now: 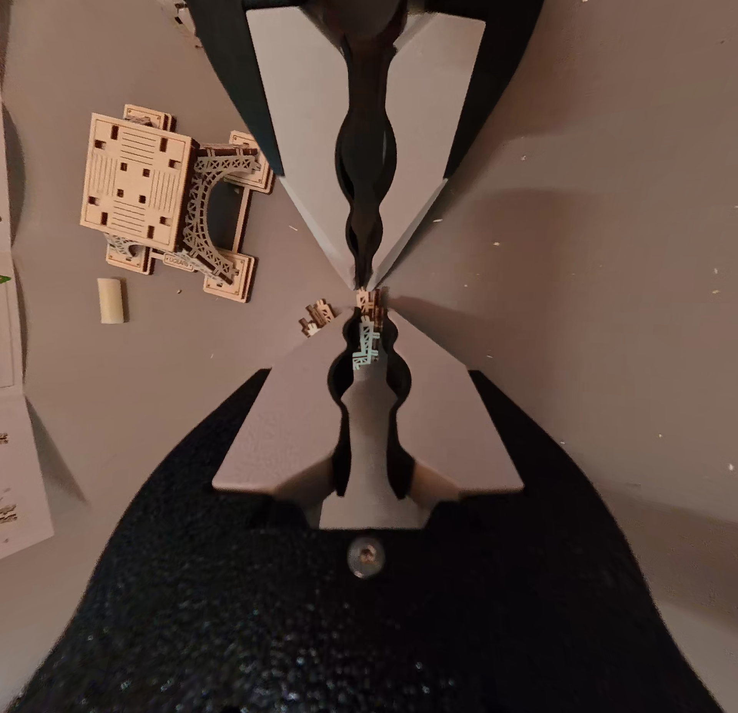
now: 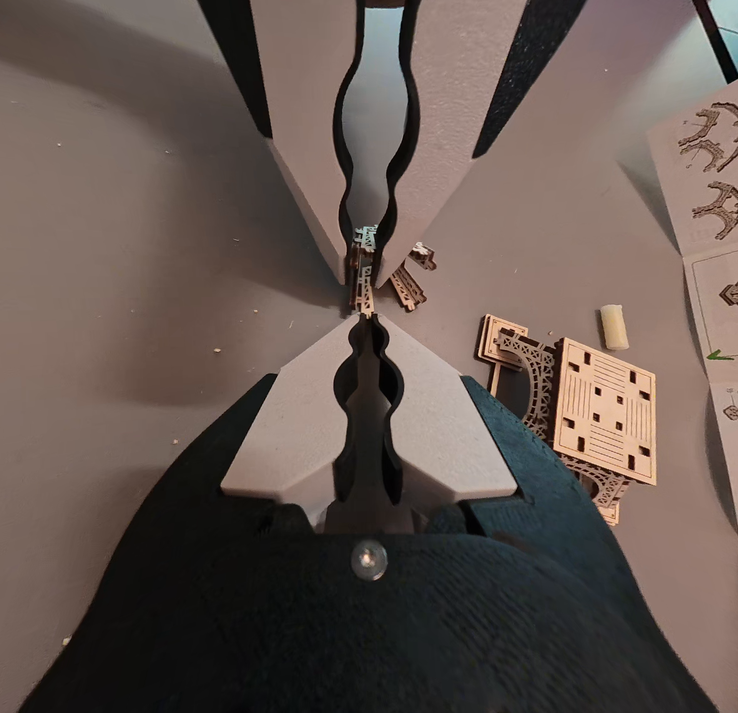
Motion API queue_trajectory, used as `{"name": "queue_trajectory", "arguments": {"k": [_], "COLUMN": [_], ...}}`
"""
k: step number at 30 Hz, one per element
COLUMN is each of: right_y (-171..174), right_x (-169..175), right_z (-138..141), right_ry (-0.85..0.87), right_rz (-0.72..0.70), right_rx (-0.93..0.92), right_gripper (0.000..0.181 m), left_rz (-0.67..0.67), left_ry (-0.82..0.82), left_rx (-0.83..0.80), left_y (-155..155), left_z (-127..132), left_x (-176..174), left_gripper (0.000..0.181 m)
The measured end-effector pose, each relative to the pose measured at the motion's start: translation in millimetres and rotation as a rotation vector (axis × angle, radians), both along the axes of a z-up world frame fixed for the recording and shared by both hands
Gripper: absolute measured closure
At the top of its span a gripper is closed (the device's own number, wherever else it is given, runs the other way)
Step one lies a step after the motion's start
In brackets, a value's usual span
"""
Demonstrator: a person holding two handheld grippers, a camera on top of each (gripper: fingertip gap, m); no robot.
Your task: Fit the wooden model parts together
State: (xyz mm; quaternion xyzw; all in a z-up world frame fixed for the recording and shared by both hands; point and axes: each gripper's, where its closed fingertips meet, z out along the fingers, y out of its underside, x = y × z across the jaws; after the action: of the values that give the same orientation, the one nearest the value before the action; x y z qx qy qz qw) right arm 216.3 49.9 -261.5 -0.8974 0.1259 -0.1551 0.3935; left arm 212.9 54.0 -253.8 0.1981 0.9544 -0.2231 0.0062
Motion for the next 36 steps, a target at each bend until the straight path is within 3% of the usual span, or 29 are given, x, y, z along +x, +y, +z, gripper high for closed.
{"name": "queue_trajectory", "arguments": {"k": [14, 24, 27, 30, 36], "right_y": [0, -3, 0, 1, -2], "right_x": [1, 6, 0, -4, 4], "right_z": [0, 0, 0, 0, 1], "right_ry": [0.063, 0.069, 0.088, 0.09, 0.087], "right_rz": [-0.007, -0.039, -0.006, 0.024, -0.027], "right_rx": [0.025, 0.026, 0.032, 0.031, 0.039], "right_gripper": [0.181, 0.181, 0.181, 0.181, 0.167], "left_rz": [-0.018, -0.079, -0.058, -0.058, -0.014], "left_ry": [-0.051, 0.036, -0.089, -0.096, -0.048], "left_rx": [0.172, 0.174, 0.156, 0.158, 0.145], "left_y": [1, 2, -1, 0, 1], "left_z": [-2, -5, -1, -2, -4], "left_x": [3, -11, 4, 2, 7], "left_gripper": [0.174, 0.173, 0.173, 0.173, 0.173]}}
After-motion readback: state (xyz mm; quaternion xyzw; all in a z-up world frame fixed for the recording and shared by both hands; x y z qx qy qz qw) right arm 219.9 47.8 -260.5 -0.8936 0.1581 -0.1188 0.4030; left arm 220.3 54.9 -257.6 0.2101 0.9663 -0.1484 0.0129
